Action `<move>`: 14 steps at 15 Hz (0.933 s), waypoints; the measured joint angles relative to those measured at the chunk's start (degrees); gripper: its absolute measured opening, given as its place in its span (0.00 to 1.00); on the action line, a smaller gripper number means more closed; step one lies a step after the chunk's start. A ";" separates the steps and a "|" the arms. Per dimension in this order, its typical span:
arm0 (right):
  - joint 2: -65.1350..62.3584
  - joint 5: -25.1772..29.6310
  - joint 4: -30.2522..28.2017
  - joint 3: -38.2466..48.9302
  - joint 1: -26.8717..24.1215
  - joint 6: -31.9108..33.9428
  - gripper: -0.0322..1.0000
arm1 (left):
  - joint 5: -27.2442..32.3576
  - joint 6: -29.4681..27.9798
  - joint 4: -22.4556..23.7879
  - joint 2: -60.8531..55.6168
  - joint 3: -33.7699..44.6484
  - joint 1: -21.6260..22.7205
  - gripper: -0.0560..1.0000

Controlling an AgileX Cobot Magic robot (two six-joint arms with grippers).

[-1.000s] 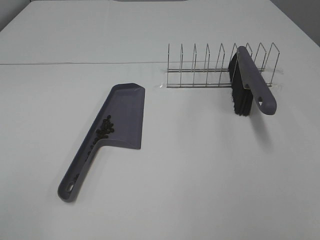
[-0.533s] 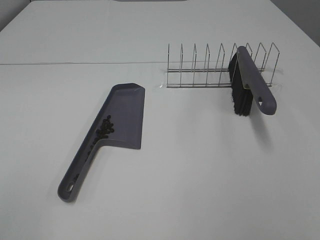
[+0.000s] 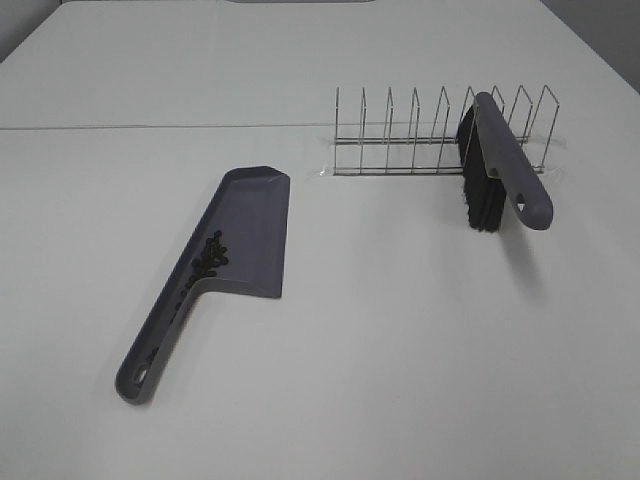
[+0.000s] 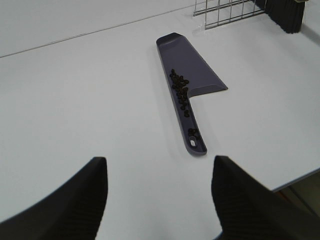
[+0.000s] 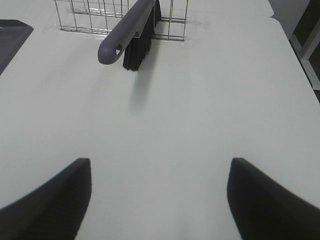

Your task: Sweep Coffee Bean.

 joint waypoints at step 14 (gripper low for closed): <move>0.00 0.00 0.00 0.00 0.00 0.00 0.73 | 0.06 0.00 0.00 0.00 0.00 0.00 0.61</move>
